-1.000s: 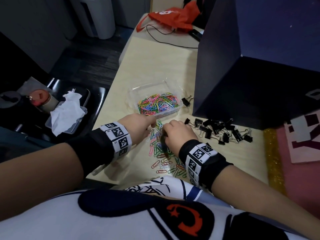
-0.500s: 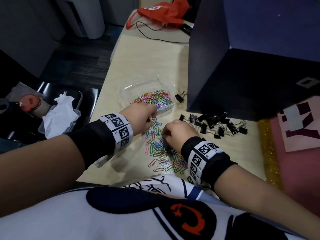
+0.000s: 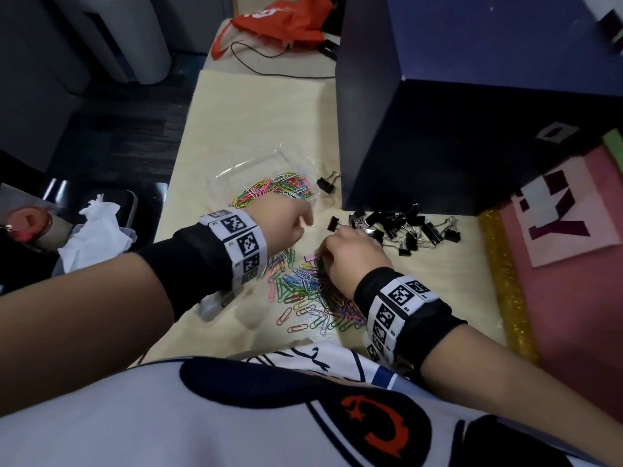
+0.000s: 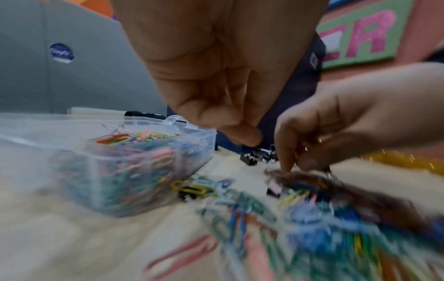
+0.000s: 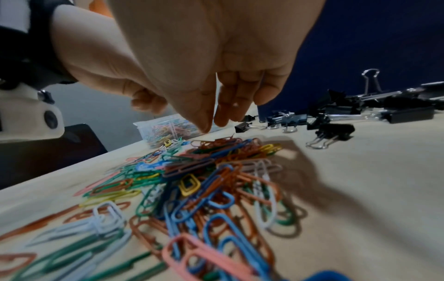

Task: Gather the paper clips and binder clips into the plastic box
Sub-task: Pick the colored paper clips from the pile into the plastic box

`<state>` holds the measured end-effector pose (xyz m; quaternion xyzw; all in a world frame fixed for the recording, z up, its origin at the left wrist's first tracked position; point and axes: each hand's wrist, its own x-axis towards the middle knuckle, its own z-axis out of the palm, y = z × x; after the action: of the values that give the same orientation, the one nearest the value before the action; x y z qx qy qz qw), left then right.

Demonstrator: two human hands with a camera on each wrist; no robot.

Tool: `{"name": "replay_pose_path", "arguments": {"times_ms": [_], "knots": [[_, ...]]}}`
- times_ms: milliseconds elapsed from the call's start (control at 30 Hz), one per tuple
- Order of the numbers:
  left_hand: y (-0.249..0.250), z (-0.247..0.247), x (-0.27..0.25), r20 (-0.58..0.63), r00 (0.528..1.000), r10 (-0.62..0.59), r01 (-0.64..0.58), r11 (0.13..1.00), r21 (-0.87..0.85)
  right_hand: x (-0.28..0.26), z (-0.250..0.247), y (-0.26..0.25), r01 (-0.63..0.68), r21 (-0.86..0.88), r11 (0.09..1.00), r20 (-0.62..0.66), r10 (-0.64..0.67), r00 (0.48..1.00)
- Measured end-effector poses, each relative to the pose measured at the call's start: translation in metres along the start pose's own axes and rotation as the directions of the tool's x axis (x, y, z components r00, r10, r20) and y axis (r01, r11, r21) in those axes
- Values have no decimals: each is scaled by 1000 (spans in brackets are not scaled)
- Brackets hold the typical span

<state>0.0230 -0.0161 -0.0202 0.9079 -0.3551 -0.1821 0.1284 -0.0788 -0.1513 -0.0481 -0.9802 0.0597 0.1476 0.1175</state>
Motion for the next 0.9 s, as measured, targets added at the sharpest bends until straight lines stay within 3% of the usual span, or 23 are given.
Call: {"name": "replay_pose_path", "arguments": {"times_ms": [100, 167, 333, 667, 767, 900], "knots": [[-12, 8, -12, 143, 984, -108, 70, 966, 249, 3, 2, -7, 25, -13, 1000, 15, -25, 1000], [-23, 15, -20, 180, 972, -152, 87, 940, 329, 7, 4, -12, 34, -25, 999, 15, -34, 999], [-40, 26, -29, 119, 974, -194, 143, 928, 344, 13, 9, -20, 44, -94, 995, 52, -40, 998], [-46, 30, -22, 95, 982, -161, 117, 926, 360, 10, 4, -22, 75, -24, 997, 88, -73, 993], [-47, 30, -20, 105, 983, -154, 109, 931, 348, 8, -1, -16, 31, 99, 995, 35, -34, 999], [-45, 31, -20, 85, 983, -160, 117, 920, 373, 8, -7, -3, -41, 210, 977, -138, 72, 988]]}}
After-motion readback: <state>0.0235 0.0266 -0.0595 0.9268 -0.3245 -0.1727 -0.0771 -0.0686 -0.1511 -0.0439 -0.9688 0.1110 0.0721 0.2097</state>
